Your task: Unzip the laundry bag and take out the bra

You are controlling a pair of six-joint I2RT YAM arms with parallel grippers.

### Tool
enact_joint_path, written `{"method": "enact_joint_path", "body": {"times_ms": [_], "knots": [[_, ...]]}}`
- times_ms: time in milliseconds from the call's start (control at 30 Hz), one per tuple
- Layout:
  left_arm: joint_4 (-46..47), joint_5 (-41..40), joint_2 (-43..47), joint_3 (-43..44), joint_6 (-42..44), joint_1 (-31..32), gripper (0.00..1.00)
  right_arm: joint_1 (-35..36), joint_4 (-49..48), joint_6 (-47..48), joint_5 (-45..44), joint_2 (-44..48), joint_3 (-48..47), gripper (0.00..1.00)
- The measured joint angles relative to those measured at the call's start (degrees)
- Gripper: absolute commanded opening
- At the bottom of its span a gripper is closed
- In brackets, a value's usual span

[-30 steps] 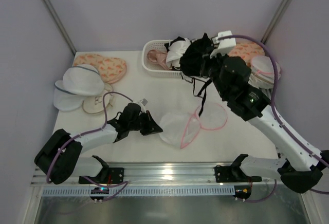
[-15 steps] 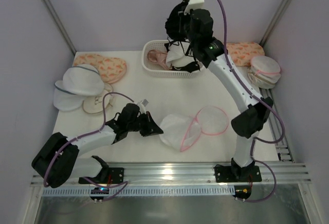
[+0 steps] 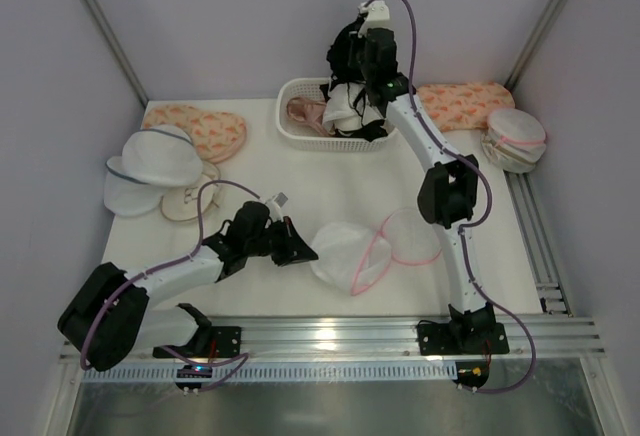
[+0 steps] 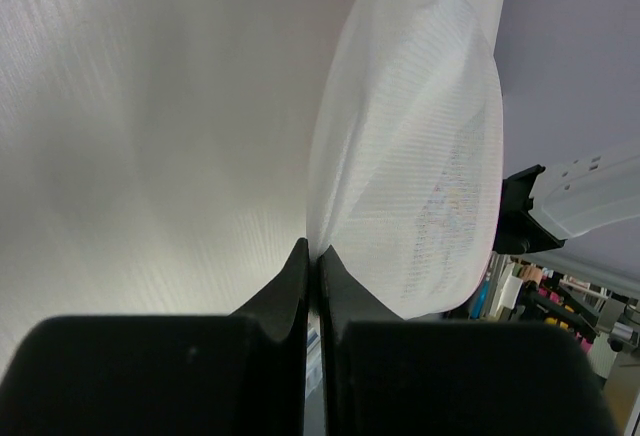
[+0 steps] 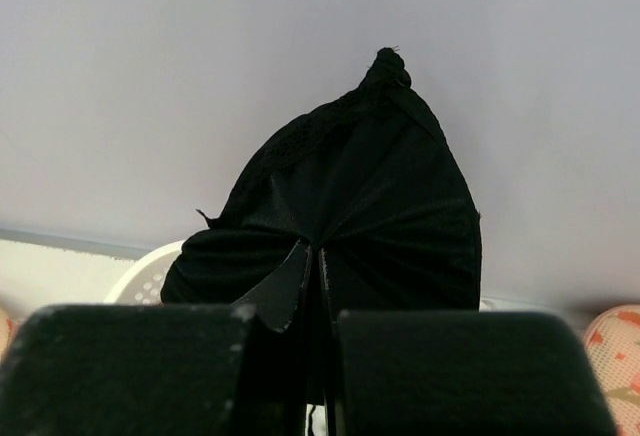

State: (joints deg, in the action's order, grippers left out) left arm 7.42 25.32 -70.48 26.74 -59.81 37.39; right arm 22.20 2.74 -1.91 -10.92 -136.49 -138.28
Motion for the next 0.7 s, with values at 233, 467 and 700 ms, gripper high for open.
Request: {"method": "enact_joint_path", "body": {"times_ms": [233,467,700], "knots": [[0.37,0.26,-0.74,0.0,-0.11,0.0,0.0,-1.99,1.88,-4.17,1.84,-0.76,2.54,0.04],[1.75,0.72,-3.32,0.0,-1.09,0.0,0.0,-2.27,11.52,-7.45,10.51,-1.92,6.23,0.18],[2.82,0.85,-3.37,0.0,-1.57,0.0,0.0,-2.25,15.89,-8.79,17.46,-0.83,10.58,0.87]]}}
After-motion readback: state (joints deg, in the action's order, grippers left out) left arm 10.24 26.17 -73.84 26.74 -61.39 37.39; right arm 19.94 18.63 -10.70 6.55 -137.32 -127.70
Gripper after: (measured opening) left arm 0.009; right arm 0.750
